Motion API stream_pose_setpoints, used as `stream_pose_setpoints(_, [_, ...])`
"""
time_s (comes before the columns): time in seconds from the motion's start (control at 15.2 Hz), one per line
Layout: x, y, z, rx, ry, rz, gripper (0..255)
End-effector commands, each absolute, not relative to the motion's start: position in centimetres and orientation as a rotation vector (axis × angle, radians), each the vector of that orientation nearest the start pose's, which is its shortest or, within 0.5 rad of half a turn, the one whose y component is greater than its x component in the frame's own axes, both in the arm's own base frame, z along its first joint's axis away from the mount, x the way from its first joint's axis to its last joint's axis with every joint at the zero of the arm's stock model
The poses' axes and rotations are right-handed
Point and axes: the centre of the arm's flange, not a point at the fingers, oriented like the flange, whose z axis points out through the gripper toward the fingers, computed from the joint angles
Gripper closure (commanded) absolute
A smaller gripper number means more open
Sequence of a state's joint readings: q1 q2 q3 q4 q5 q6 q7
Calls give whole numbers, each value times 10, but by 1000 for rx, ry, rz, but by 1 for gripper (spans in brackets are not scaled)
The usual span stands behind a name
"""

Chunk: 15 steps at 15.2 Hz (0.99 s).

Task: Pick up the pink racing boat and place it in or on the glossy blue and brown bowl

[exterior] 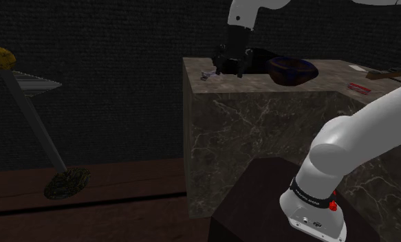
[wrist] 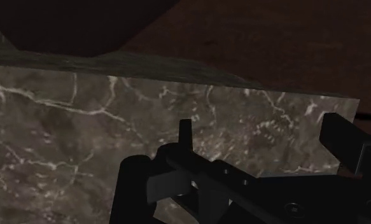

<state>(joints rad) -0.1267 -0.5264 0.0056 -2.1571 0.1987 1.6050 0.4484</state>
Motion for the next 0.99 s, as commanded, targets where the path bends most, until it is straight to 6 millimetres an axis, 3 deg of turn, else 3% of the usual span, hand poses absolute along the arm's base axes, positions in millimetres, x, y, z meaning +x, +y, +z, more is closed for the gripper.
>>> stream_pose_setpoints(0.0, [408, -33, 602, -2754, 1041, 85, 0])
stream_pose_setpoints(0.33, [459, -67, 606, -2531, 1480, 83, 0])
stream_pose_setpoints(0.66, [494, -115, 607, -2251, 1869, 79, 0])
stream_pose_setpoints(0.92, [496, -111, 586, -2251, 1869, 79, 0])
